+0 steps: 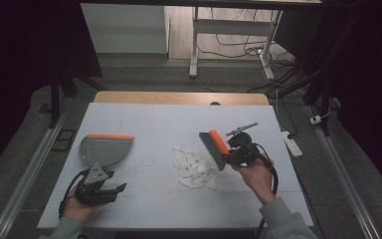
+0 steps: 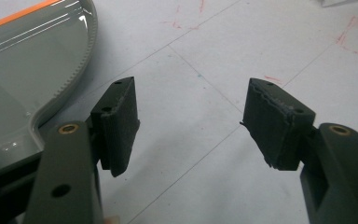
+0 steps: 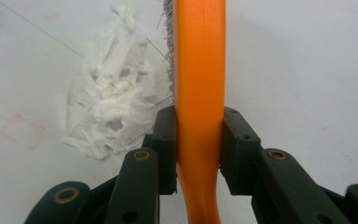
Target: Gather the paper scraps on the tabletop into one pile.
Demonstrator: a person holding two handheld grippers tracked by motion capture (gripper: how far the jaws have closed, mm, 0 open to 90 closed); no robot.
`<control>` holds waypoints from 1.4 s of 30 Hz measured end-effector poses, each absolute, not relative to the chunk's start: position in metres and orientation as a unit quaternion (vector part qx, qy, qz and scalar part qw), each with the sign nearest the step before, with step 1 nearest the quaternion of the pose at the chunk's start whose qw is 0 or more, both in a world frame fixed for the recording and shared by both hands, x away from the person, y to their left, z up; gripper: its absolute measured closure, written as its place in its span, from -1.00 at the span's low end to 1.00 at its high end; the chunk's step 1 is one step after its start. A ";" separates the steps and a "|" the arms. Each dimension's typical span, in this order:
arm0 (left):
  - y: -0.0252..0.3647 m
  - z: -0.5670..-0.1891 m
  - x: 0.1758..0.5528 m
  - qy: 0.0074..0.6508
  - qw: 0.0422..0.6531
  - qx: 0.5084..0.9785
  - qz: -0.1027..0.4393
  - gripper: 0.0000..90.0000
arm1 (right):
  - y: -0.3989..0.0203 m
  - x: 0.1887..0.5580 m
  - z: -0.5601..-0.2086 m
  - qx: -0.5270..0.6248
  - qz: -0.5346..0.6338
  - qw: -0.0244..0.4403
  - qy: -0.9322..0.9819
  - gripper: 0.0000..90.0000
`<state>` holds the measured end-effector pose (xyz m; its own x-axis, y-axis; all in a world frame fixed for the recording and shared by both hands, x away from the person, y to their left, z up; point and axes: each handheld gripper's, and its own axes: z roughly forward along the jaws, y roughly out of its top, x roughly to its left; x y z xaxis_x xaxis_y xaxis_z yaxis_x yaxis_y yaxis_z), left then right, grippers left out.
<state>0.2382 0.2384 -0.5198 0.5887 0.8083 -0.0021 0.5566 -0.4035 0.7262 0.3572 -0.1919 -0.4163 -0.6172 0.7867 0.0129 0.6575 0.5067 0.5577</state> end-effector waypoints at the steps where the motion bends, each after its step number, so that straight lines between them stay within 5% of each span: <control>1: 0.238 -0.520 0.238 0.417 0.353 0.818 0.179 -0.20 | -0.195 0.355 -0.413 0.412 0.276 0.123 0.860 0.55; 28: 0.237 -0.518 0.238 0.414 0.359 0.816 0.181 -0.22 | -0.245 0.326 -0.419 0.360 0.348 0.187 0.845 0.55; 42: 0.235 -0.516 0.239 0.414 0.372 0.810 0.185 -0.28 | -0.296 0.302 -0.454 0.363 0.368 0.215 0.828 0.55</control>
